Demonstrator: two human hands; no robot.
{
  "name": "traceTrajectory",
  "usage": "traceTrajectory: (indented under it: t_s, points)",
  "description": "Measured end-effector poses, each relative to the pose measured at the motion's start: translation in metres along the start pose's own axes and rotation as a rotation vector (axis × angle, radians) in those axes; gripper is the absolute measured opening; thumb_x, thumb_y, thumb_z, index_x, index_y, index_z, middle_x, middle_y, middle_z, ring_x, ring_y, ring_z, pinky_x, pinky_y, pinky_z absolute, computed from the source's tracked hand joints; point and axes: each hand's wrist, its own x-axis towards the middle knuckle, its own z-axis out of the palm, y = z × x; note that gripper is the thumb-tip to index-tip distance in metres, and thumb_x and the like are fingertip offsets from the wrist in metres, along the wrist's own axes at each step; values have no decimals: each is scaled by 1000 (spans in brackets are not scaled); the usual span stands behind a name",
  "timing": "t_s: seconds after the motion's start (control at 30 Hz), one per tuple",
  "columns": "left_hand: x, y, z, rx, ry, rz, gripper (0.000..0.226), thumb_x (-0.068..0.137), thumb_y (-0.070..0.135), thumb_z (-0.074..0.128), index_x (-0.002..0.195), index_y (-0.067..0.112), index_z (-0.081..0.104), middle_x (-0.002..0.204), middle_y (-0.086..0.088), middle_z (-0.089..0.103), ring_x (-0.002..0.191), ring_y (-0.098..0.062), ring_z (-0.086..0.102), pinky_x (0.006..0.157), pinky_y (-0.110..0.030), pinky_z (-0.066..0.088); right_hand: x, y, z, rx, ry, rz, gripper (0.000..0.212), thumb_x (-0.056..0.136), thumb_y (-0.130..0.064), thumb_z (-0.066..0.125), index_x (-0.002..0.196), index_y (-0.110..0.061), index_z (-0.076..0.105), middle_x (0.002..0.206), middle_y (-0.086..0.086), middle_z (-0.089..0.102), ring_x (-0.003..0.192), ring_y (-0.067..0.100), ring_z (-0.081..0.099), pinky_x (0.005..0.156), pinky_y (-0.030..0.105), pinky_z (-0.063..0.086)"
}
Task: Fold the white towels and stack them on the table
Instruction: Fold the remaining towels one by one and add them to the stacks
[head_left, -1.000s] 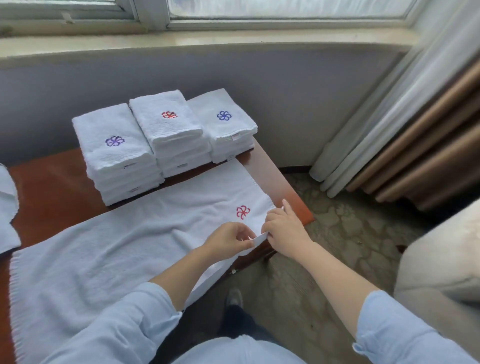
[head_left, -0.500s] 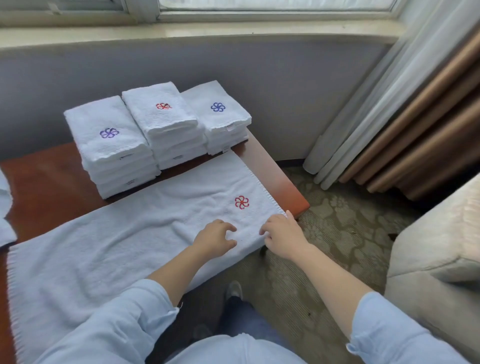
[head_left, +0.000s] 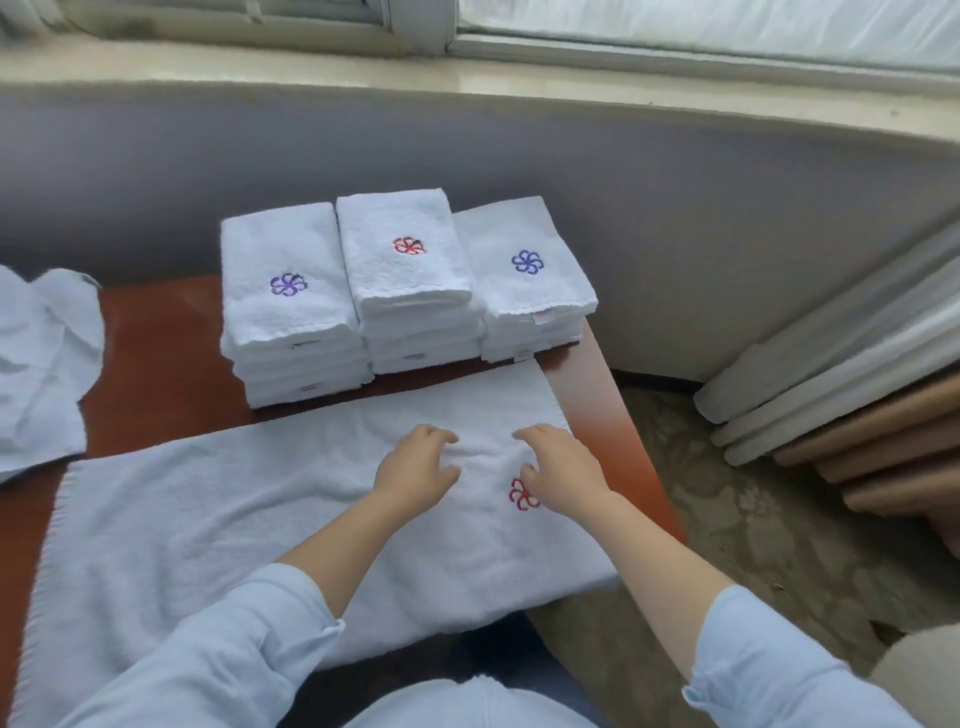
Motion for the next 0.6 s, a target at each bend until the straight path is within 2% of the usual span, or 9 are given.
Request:
traceTrajectory:
  t_s: [0.1, 0.2, 0.3, 0.43, 0.5, 0.6]
  points:
    - [30, 3, -11, 13, 79, -71, 45, 96, 30, 57, 140, 24, 49, 149, 2, 37, 133, -19, 39, 101, -36, 42, 45, 8, -14, -4, -26, -67, 51, 96, -22, 52, 146, -25, 42, 149, -5, 44, 136, 18, 41, 107, 38, 42]
    - [56, 5, -18, 53, 122, -127, 43, 97, 25, 54, 139, 23, 49, 148, 1, 39, 131, -20, 41, 98, -35, 42, 83, 14, -22, -52, -39, -149, 48, 98, -26, 52, 145, -23, 44, 148, -4, 46, 135, 20, 41, 105, 38, 44]
    - [73, 4, -20, 91, 135, -183, 46, 96, 19, 51, 141, 24, 48, 146, 0, 40, 130, -21, 41, 97, -34, 42, 111, 16, -24, -116, -26, -243, 43, 100, -28, 47, 142, -23, 48, 147, -4, 46, 131, 21, 44, 97, 36, 43]
    - [84, 1, -15, 143, 94, -247, 58, 92, 18, 56, 147, 27, 38, 144, -2, 38, 126, -24, 42, 92, -35, 45, 132, 17, -23, -235, -25, -357, 45, 96, -20, 47, 141, -22, 49, 150, -3, 43, 129, 23, 45, 86, 34, 45]
    - [87, 2, -15, 150, 76, -271, 62, 92, 18, 57, 149, 27, 35, 141, -4, 39, 122, -25, 46, 90, -35, 45, 139, 16, -23, -267, -35, -383, 49, 92, -15, 49, 141, -21, 49, 147, 1, 45, 127, 26, 44, 87, 35, 44]
    - [94, 4, -20, 186, 47, -305, 51, 91, 18, 56, 140, 23, 44, 130, -7, 46, 117, -27, 49, 88, -35, 43, 148, 9, -25, -323, -70, -369, 56, 89, -15, 51, 144, -22, 44, 134, 4, 51, 123, 29, 45, 93, 36, 40]
